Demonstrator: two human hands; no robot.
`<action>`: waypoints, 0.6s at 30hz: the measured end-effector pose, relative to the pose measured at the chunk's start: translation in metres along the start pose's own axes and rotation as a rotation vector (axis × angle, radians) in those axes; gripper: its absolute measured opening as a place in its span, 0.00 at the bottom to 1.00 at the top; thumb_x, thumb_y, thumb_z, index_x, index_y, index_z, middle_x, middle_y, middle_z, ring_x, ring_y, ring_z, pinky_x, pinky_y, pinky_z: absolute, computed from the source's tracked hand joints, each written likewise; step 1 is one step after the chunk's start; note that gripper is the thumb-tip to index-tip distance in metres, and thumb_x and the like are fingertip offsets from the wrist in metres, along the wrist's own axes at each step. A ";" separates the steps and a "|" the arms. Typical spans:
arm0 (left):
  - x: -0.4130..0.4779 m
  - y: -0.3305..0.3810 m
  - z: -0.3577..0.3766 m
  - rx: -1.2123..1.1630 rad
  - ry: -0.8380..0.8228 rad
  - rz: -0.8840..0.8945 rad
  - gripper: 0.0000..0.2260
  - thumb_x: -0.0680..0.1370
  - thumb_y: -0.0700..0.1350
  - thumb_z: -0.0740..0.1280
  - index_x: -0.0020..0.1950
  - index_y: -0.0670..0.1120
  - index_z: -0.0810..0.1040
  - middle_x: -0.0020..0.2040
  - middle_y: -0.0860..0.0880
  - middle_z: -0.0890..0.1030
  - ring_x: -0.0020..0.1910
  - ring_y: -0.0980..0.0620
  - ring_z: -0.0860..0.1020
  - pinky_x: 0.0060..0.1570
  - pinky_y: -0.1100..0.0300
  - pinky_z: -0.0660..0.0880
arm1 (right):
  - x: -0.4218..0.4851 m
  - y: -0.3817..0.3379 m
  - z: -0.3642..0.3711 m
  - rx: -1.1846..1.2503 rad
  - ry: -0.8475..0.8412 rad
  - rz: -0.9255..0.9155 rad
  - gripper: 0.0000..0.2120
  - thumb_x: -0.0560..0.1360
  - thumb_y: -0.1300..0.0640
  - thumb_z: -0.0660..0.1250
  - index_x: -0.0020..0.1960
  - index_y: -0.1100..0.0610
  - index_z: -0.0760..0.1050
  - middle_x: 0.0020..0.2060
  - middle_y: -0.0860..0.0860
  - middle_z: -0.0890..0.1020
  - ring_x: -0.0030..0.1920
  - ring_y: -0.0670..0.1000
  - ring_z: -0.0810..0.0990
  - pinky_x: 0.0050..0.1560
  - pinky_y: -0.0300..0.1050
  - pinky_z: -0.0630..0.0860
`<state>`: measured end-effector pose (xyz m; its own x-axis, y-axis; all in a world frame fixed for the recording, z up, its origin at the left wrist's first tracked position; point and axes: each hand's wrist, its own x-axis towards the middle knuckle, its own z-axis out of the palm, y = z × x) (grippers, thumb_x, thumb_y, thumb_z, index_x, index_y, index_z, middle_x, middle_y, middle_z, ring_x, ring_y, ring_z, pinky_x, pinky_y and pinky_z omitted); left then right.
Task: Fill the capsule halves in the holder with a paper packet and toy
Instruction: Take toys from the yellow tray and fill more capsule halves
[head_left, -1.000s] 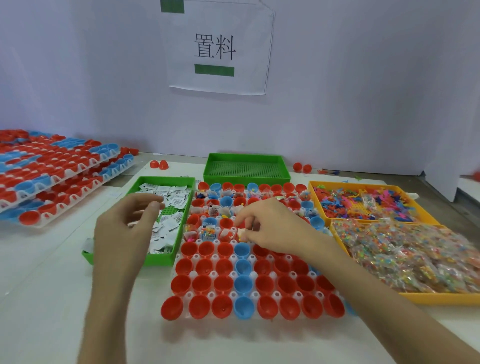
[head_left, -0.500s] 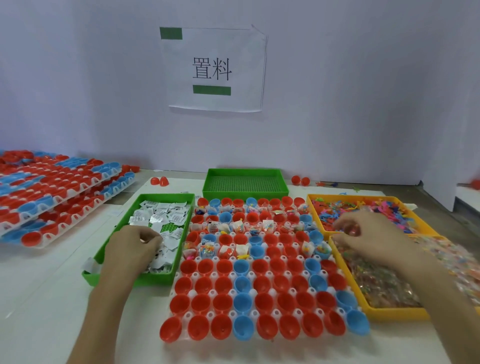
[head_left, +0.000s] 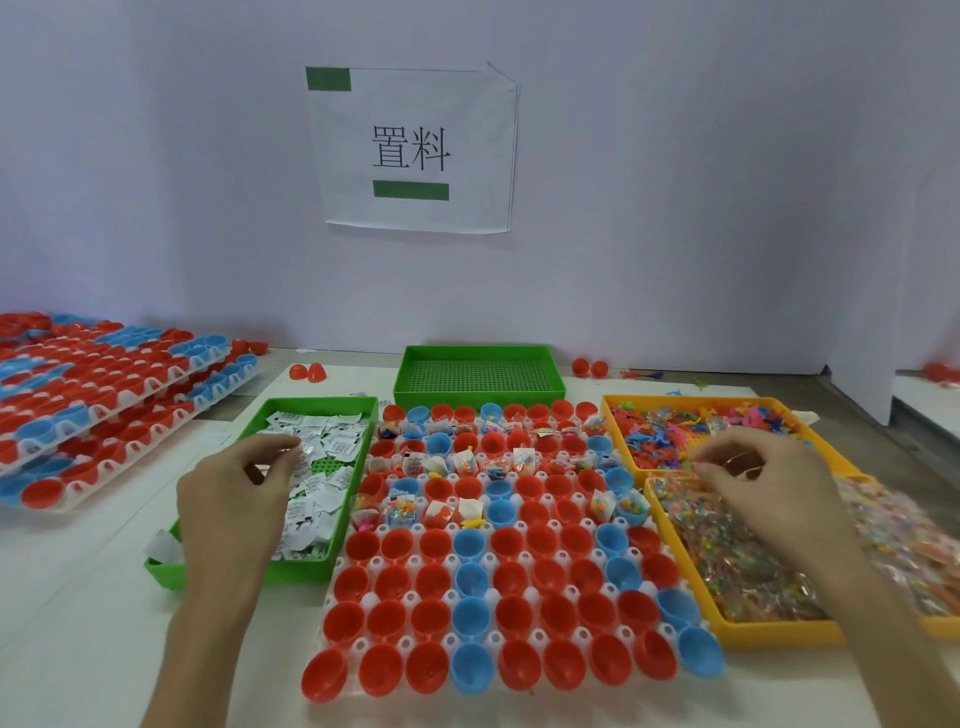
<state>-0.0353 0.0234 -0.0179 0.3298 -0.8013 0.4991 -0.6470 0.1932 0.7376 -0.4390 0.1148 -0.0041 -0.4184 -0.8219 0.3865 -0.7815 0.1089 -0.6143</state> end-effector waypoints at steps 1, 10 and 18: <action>-0.001 0.002 -0.001 -0.011 0.004 0.003 0.05 0.76 0.41 0.74 0.51 0.45 0.86 0.40 0.51 0.83 0.37 0.53 0.79 0.39 0.68 0.70 | 0.000 0.001 -0.002 0.026 0.019 0.001 0.11 0.73 0.64 0.74 0.40 0.48 0.80 0.37 0.44 0.82 0.38 0.42 0.79 0.34 0.33 0.69; -0.009 0.029 0.001 -0.119 0.013 0.002 0.08 0.73 0.40 0.76 0.50 0.49 0.86 0.41 0.53 0.83 0.38 0.59 0.80 0.39 0.66 0.72 | 0.001 -0.006 -0.006 0.231 0.116 -0.079 0.10 0.72 0.62 0.75 0.41 0.49 0.80 0.38 0.44 0.84 0.39 0.42 0.82 0.38 0.35 0.76; -0.011 0.015 -0.003 -0.030 0.083 -0.121 0.03 0.73 0.40 0.76 0.46 0.47 0.86 0.44 0.44 0.86 0.43 0.46 0.82 0.52 0.51 0.77 | -0.003 -0.008 -0.005 0.238 0.117 -0.091 0.10 0.73 0.63 0.75 0.41 0.49 0.79 0.38 0.44 0.83 0.40 0.40 0.81 0.35 0.31 0.75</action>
<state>-0.0463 0.0369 -0.0109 0.4608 -0.7702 0.4410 -0.5788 0.1159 0.8072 -0.4336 0.1192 0.0028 -0.4131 -0.7507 0.5156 -0.6932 -0.1080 -0.7126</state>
